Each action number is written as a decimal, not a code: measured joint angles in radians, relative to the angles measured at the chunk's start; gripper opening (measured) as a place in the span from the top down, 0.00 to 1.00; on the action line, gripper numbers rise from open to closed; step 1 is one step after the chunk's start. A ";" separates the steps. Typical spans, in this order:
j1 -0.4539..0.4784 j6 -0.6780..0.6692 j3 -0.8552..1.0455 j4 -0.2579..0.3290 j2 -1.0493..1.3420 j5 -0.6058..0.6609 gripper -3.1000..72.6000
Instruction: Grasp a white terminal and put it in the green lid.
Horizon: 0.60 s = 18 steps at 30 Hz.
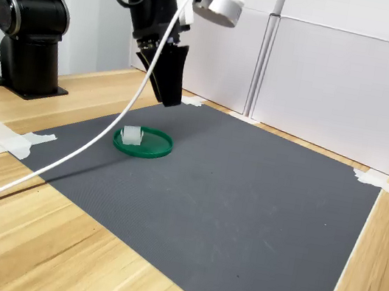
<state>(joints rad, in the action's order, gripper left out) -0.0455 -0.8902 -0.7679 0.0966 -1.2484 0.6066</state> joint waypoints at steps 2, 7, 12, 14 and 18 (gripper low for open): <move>0.000 0.025 0.001 0.001 0.031 -0.001 0.62; 0.000 0.113 0.003 0.003 0.111 -0.032 0.95; 0.000 0.264 0.004 0.003 0.207 -0.047 0.98; 0.000 0.363 0.004 0.003 0.239 -0.035 0.99; 0.000 0.590 0.005 -0.021 0.306 0.024 0.98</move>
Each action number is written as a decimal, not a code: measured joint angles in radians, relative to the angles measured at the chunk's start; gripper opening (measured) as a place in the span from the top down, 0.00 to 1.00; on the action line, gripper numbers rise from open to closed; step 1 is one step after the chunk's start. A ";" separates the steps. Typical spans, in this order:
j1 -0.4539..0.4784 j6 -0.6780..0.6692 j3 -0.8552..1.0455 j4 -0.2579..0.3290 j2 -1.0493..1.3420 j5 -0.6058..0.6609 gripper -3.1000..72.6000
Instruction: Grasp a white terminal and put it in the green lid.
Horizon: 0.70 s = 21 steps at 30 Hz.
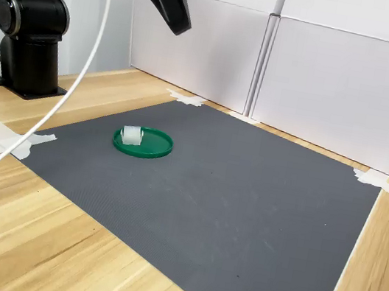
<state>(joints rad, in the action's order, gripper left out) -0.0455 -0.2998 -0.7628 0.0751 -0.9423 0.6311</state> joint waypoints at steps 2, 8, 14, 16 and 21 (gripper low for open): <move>0.000 0.095 0.000 -0.024 0.038 0.022 0.98; 0.000 0.282 0.006 -0.075 0.175 0.093 0.98; 0.000 0.316 0.125 -0.075 0.335 0.110 0.98; 0.000 0.316 0.180 -0.092 0.383 0.112 0.98; 0.000 0.316 0.296 -0.104 0.522 0.127 0.99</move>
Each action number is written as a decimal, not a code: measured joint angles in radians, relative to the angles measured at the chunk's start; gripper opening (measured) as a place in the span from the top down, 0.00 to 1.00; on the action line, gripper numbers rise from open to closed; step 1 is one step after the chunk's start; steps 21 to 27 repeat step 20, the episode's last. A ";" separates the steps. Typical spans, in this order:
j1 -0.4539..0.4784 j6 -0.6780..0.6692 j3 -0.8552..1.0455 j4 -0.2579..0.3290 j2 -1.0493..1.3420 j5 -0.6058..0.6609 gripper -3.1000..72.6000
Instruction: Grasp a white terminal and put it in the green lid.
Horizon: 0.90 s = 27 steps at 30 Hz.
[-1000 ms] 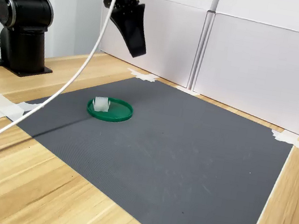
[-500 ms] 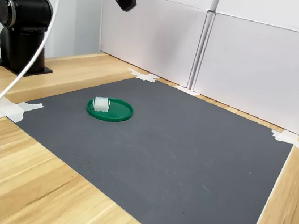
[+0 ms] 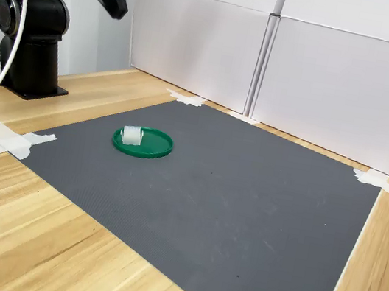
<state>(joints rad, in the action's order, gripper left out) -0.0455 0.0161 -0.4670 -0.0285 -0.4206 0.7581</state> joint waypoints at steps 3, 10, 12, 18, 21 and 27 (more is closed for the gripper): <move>0.000 0.001 0.021 0.000 0.101 0.018 0.99; 0.000 0.001 0.021 -0.001 0.224 0.018 0.99; 0.000 0.001 0.021 -0.001 0.225 0.018 0.99; 0.000 0.001 0.026 -0.003 0.227 0.012 0.99; 0.000 0.001 0.044 -0.009 0.227 -0.015 0.99; 0.000 0.001 0.044 -0.009 0.227 -0.015 0.99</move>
